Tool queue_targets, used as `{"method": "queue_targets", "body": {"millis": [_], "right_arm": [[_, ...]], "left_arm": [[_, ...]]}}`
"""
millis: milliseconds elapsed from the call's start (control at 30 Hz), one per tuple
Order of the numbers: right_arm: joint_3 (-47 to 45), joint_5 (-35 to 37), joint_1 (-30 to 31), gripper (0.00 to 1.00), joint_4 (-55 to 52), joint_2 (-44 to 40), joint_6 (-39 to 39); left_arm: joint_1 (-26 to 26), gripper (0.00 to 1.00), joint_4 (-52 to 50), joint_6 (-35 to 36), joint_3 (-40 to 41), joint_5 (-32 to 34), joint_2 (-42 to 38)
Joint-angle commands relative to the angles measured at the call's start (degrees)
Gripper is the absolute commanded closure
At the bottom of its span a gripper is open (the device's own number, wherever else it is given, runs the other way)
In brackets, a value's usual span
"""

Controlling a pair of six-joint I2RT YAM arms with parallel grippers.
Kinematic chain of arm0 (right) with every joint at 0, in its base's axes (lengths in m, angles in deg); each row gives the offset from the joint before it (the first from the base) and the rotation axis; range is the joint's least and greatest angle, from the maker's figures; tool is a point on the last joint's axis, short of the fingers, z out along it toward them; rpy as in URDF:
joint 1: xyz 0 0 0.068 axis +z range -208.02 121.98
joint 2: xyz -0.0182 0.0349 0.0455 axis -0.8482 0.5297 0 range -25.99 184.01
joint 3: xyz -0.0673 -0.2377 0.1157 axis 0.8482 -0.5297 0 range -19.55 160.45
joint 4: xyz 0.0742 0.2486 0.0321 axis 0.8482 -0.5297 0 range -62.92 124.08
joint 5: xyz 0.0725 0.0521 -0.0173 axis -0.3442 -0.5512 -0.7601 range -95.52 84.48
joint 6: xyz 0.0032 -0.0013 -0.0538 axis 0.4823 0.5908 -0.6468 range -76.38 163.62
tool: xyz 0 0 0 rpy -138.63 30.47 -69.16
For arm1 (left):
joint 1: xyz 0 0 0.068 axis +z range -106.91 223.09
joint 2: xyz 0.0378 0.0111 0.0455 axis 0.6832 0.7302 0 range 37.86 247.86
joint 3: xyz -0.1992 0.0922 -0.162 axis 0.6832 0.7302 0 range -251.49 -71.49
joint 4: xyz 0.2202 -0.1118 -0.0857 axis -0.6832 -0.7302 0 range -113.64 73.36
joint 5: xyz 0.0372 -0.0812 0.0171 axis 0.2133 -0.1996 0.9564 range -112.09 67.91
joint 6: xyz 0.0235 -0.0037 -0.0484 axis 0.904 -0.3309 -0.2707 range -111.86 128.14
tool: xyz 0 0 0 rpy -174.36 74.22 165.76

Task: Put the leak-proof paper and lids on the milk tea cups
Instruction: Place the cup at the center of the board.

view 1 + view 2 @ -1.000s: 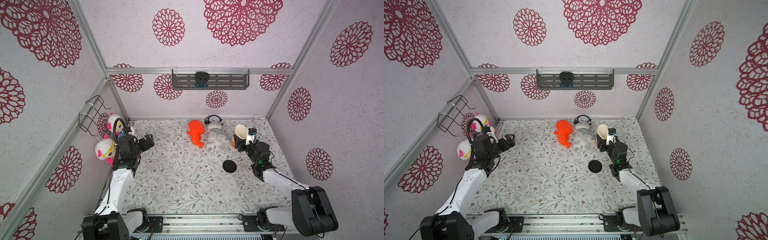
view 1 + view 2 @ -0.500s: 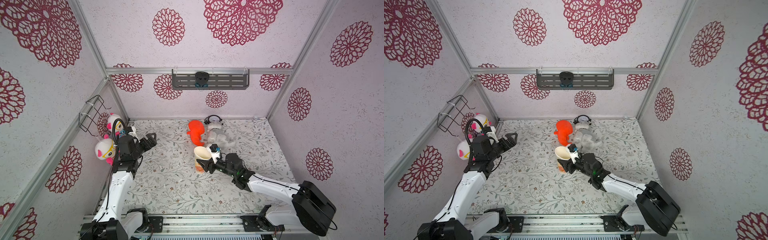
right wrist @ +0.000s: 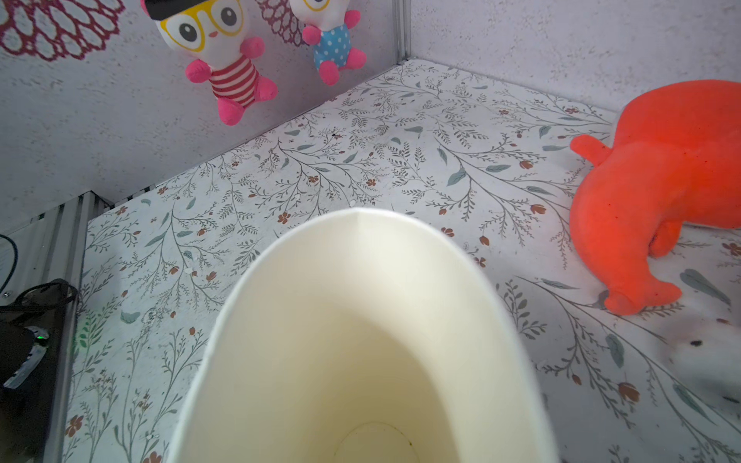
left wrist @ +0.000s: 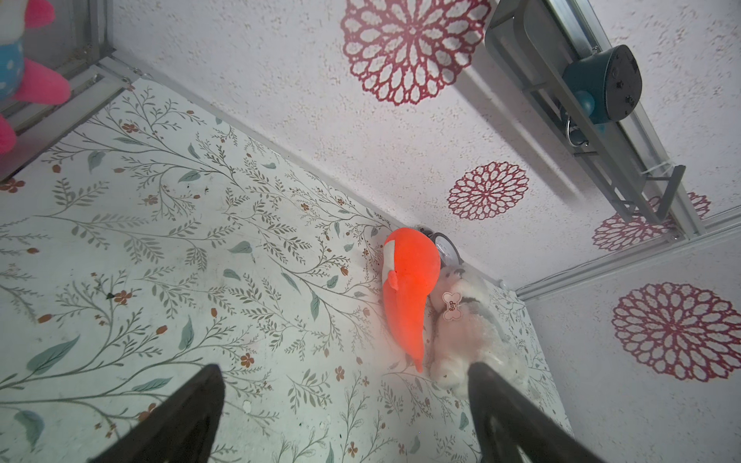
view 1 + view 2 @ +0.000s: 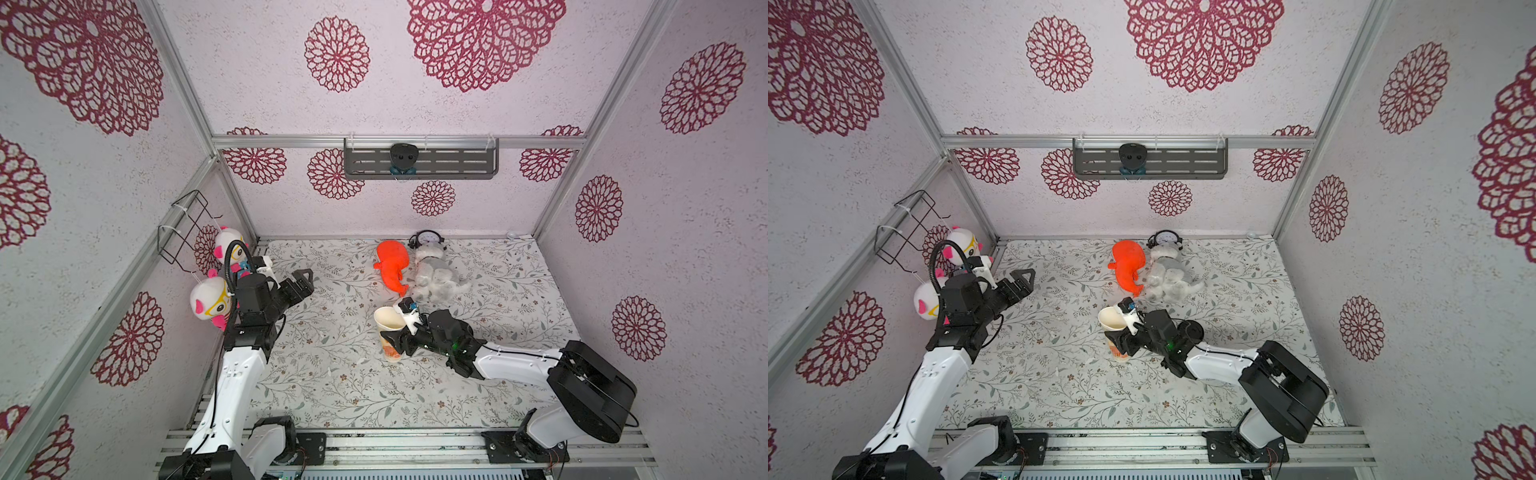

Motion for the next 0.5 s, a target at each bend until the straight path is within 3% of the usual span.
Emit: {"method": "queue_targets", "body": {"millis": [0,467], "right_arm": [[1.7,1.6,0.5,0.31,-1.1,-0.6,-0.8],[0.2,1.5,2.0,0.23,-4.1,-3.3,-3.4]], "left_arm": [[-0.3,0.03,0.7,-0.2,0.9,0.0,-0.1],[-0.3,0.02,-0.2,0.4,0.7,0.7,-0.4]]}}
